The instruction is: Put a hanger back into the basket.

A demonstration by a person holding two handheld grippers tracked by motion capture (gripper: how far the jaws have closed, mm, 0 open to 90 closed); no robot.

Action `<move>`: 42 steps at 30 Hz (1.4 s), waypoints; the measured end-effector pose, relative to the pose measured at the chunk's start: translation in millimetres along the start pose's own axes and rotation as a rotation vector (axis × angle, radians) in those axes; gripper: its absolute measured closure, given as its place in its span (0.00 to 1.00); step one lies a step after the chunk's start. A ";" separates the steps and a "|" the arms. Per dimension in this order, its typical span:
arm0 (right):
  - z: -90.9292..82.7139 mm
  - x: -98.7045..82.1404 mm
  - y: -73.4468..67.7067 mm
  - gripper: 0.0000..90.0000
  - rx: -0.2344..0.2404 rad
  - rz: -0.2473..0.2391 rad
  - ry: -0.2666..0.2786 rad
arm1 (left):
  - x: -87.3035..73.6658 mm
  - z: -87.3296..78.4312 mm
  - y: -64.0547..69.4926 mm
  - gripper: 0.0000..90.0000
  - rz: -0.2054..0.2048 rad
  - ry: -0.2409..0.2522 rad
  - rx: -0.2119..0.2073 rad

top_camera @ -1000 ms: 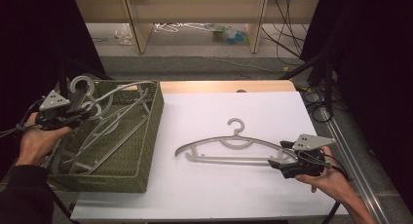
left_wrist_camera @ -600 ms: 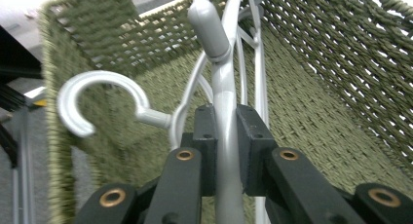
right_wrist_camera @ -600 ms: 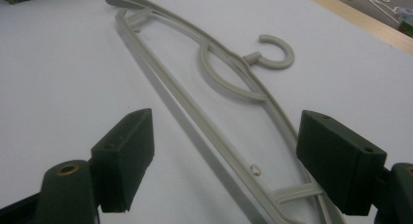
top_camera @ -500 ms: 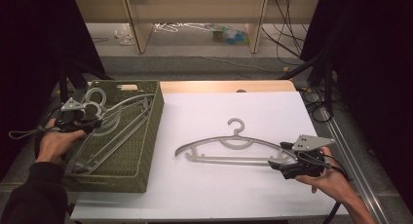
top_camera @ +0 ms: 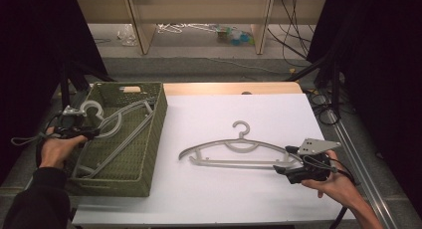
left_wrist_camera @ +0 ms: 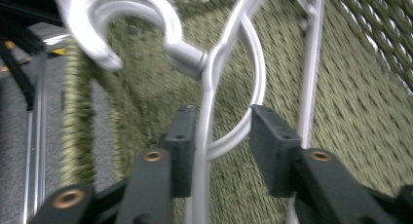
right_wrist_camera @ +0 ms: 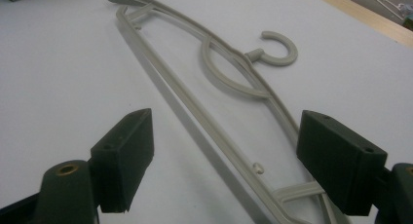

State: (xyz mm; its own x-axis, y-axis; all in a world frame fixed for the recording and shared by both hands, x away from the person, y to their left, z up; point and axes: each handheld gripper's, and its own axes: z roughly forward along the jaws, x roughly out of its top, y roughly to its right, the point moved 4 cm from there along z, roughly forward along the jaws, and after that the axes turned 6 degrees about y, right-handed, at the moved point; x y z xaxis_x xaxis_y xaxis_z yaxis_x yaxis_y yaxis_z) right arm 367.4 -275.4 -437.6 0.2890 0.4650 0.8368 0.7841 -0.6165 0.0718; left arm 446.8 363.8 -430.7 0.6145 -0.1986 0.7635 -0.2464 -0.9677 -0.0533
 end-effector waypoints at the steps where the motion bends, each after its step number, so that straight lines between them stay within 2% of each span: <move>1: 0.0 -0.1 0.1 0.25 0.000 0.000 0.001 | 1.2 -3.2 1.1 0.66 -0.005 0.022 0.004; 3: -0.1 -0.1 0.4 0.25 -0.005 0.006 0.002 | 4.4 -12.0 7.5 0.60 0.014 0.049 0.006; 5: 0.4 -0.2 1.0 0.25 -0.007 0.013 0.005 | 8.4 -17.8 18.4 0.54 -0.015 0.109 -0.012; 6: 0.2 -0.3 1.2 0.25 -0.009 0.017 0.006 | 9.7 -23.6 22.4 0.53 0.009 0.109 -0.030; 7: 0.2 -0.2 1.9 0.24 -0.010 0.014 0.007 | 11.0 -27.8 28.0 0.49 0.007 0.123 -0.041; 8: 0.3 -0.2 2.4 0.24 -0.016 0.018 0.011 | 12.7 -29.1 36.6 0.47 -0.032 0.166 -0.040; 9: 0.1 -0.3 2.4 0.24 -0.018 0.027 0.012 | 12.5 -31.6 42.4 0.45 -0.012 0.160 -0.050; 11: 0.8 -1.0 3.3 0.23 -0.023 0.026 0.020 | 12.3 -37.5 54.8 0.41 -0.007 0.178 -0.072; 15: 2.7 -2.6 4.1 0.23 -0.023 0.043 0.022 | 14.9 -56.1 74.0 0.37 -0.015 0.248 -0.096; 18: 4.0 -3.1 3.8 0.23 -0.023 0.049 0.022 | 14.8 -71.2 87.9 0.34 -0.001 0.290 -0.109; 21: 5.4 -3.4 3.4 0.23 -0.022 0.048 0.022 | 14.8 -83.1 95.0 0.33 0.012 0.324 -0.105; 23: 6.2 -3.2 3.2 0.23 -0.021 0.043 0.022 | 15.1 -91.3 98.8 0.33 0.053 0.329 -0.096; 25: 6.9 -2.7 2.2 0.23 -0.018 0.047 0.022 | 15.5 -97.4 100.0 0.32 0.044 0.329 -0.112; 26: 7.3 -2.6 2.2 0.23 -0.013 0.043 0.021 | 16.0 -99.2 100.3 0.32 0.056 0.328 -0.108; 28: 8.0 -2.7 1.7 0.23 -0.017 0.046 0.017 | 15.1 -101.1 103.2 0.32 0.038 0.337 -0.104; 31: 8.2 -2.3 2.0 0.23 -0.022 0.043 0.022 | 11.1 -102.0 120.8 0.32 -0.018 0.368 -0.195; 35: 8.5 -2.0 3.3 0.23 -0.023 0.043 0.027 | 6.7 -98.2 155.0 0.32 -0.005 0.380 -0.271; 37: 8.8 -2.3 3.1 0.23 -0.023 0.047 0.027 | 6.8 -95.5 171.4 0.30 0.019 0.380 -0.297; 40: 9.3 -2.5 3.0 0.23 -0.021 0.043 0.028 | 7.7 -88.2 194.5 0.24 0.003 0.380 -0.364; 41: 9.0 -2.3 2.8 0.23 -0.027 0.042 0.032 | 8.3 -86.0 201.9 0.24 0.008 0.387 -0.377; 42: 8.8 -2.1 2.4 0.23 -0.021 0.046 0.030 | 8.9 -83.8 208.7 0.24 0.031 0.388 -0.389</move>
State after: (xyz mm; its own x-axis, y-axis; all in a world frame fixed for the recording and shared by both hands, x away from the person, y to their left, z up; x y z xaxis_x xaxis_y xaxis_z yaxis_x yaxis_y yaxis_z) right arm 373.4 -272.3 -444.0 0.3077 0.4167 0.8554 0.7584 -0.6503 0.0440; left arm 338.1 173.0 -381.1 0.2993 -0.0826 0.9506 -0.5636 -0.8192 0.1063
